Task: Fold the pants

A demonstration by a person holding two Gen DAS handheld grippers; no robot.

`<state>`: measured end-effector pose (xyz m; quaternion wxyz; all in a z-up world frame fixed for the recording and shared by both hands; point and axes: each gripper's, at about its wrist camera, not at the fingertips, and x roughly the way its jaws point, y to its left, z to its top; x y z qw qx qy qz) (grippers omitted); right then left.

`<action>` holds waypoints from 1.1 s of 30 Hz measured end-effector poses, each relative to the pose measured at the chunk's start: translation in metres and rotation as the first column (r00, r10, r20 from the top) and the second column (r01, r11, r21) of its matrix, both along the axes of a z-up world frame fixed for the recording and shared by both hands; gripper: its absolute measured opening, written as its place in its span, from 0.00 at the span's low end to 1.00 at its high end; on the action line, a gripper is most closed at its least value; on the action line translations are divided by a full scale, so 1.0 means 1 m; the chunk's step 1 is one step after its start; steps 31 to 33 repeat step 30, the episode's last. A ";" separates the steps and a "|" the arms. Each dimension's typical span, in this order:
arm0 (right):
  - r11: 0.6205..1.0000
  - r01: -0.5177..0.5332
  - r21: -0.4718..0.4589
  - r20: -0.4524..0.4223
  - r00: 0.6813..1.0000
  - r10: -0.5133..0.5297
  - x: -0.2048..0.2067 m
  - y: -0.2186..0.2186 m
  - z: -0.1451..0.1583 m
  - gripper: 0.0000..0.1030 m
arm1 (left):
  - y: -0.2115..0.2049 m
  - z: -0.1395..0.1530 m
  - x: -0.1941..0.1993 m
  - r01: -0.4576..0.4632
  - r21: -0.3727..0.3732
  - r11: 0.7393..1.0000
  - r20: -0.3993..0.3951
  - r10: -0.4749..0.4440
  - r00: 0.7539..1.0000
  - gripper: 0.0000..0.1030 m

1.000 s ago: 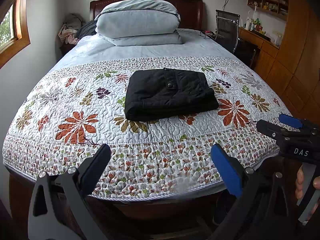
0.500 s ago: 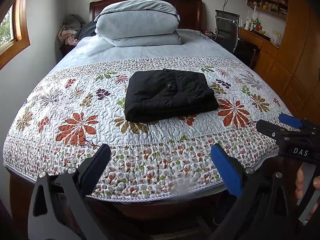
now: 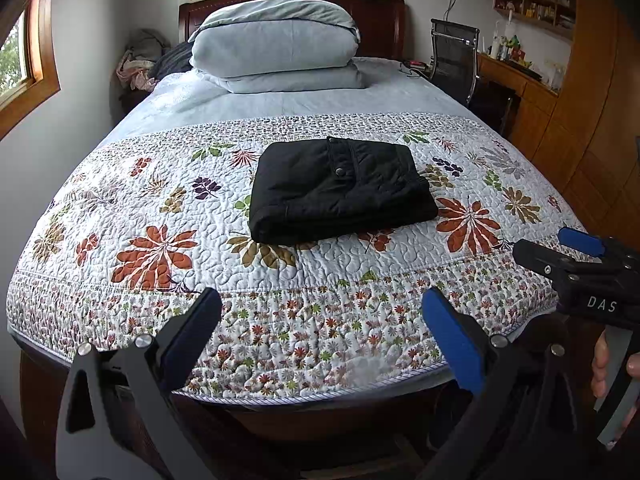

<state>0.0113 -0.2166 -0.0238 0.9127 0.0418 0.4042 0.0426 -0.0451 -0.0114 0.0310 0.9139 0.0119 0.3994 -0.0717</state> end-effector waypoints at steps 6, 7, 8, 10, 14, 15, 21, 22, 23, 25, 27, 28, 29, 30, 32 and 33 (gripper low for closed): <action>1.000 0.000 0.000 -0.001 1.000 0.000 0.000 0.000 0.000 0.97 | 0.001 0.000 0.000 -0.001 -0.001 1.000 0.001 0.001 1.000 0.97; 1.000 -0.001 0.000 -0.002 1.000 0.001 0.001 -0.001 -0.001 0.97 | 0.000 0.000 0.000 0.000 0.000 1.000 0.000 0.000 1.000 0.97; 1.000 0.001 -0.001 -0.001 1.000 -0.001 0.000 0.000 0.000 0.97 | 0.000 0.000 0.000 0.000 0.001 1.000 0.001 0.000 1.000 0.97; 1.000 0.000 0.000 -0.001 1.000 0.000 0.001 0.000 0.000 0.97 | 0.000 0.000 0.001 0.002 0.001 1.000 0.001 -0.002 1.000 0.97; 1.000 0.002 -0.002 -0.003 1.000 -0.002 0.000 0.000 -0.001 0.97 | 0.000 -0.001 0.003 0.005 -0.005 1.000 0.003 -0.005 1.000 0.97; 1.000 0.003 -0.003 -0.003 1.000 -0.003 0.000 0.000 -0.001 0.97 | 0.000 -0.001 0.003 0.007 -0.005 1.000 0.006 -0.007 1.000 0.97; 1.000 0.009 -0.002 -0.008 1.000 -0.009 0.001 -0.002 -0.004 0.97 | -0.003 0.001 0.003 0.018 -0.003 1.000 0.029 -0.018 0.999 0.97; 1.000 0.011 -0.002 -0.008 1.000 -0.011 0.001 -0.003 -0.004 0.97 | -0.003 0.001 0.003 0.016 0.001 1.000 0.028 -0.016 0.999 0.97; 1.000 0.011 -0.002 -0.007 1.000 -0.011 0.002 -0.003 -0.004 0.97 | -0.004 0.001 0.004 0.015 0.001 1.000 0.027 -0.015 1.000 0.97; 1.000 0.012 -0.002 -0.008 1.000 -0.012 0.001 -0.003 -0.005 0.97 | -0.003 0.000 0.005 0.004 0.000 1.000 0.017 -0.004 1.000 0.97; 1.000 0.011 -0.001 -0.010 1.000 -0.011 0.002 -0.002 -0.004 0.97 | -0.001 -0.001 0.007 -0.005 -0.010 1.000 0.003 0.005 1.000 0.97; 1.000 0.010 0.000 -0.011 1.000 -0.010 0.001 -0.003 -0.004 0.97 | 0.000 -0.001 0.007 -0.008 -0.014 1.000 0.000 0.008 1.000 0.97; 1.000 0.011 0.000 -0.012 1.000 -0.011 0.002 -0.002 -0.005 0.97 | 0.001 -0.001 0.007 -0.013 -0.017 1.000 -0.001 0.013 1.000 0.97; 1.000 0.011 -0.001 -0.013 1.000 -0.011 0.002 -0.002 -0.005 0.97 | 0.001 -0.001 0.007 -0.014 -0.018 1.000 -0.001 0.014 1.000 0.97; 1.000 0.011 -0.001 -0.013 1.000 -0.011 0.002 -0.002 -0.005 0.97 | 0.001 -0.001 0.007 -0.014 -0.018 1.000 -0.001 0.014 1.000 0.97; 1.000 0.011 -0.001 -0.013 1.000 -0.011 0.002 -0.002 -0.005 0.97 | 0.001 -0.001 0.007 -0.014 -0.018 1.000 -0.001 0.014 1.000 0.97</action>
